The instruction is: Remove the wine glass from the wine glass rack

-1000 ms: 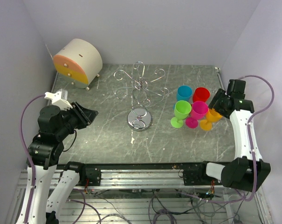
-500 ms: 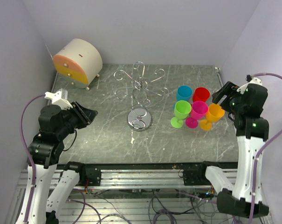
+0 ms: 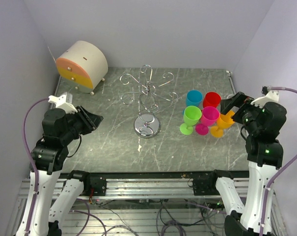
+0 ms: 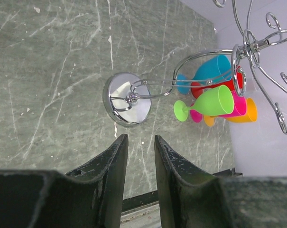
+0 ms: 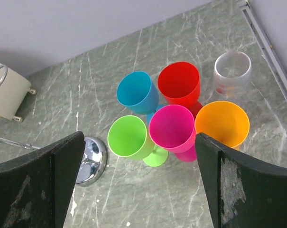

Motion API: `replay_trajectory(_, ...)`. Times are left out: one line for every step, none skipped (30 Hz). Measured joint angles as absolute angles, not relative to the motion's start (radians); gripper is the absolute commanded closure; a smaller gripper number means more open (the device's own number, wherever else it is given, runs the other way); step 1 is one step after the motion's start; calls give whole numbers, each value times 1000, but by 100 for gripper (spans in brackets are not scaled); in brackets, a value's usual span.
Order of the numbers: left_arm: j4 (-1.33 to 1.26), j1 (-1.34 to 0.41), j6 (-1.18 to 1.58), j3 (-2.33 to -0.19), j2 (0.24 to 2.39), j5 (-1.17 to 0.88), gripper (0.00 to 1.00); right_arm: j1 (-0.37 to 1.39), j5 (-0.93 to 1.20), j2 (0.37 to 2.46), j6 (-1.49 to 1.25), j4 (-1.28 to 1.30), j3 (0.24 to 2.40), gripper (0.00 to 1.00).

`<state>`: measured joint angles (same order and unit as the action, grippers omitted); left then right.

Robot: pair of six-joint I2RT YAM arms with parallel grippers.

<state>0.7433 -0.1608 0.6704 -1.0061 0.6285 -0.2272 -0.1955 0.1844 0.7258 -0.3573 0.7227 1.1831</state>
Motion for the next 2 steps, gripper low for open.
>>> replay_trajectory(741, -161, 671, -1006, 627, -227, 60, -196, 188, 726, -357, 722, 1182, 0)
replay_trajectory(738, -161, 671, -1006, 625, -227, 60, -196, 192, 725, -358, 719, 1178, 0)
